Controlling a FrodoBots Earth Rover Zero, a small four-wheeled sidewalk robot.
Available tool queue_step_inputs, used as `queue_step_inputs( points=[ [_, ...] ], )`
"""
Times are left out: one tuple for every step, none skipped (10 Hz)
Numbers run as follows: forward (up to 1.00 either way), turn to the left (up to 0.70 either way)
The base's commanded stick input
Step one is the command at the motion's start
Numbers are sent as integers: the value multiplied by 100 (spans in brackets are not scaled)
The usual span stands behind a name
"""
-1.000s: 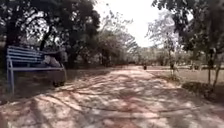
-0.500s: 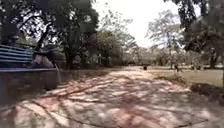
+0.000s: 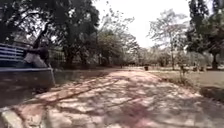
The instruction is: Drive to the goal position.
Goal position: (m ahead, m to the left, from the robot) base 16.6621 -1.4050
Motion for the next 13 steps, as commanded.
queue_step_inputs(
  points=[
    [70, 0],
    [70, 0],
    [70, -35],
    [70, -35],
    [70, 0],
    [70, 0],
    [70, 0],
    [70, 0],
    [70, 0],
    [70, 0],
    [70, 0],
    [70, 0],
    [70, 0]
  ],
)
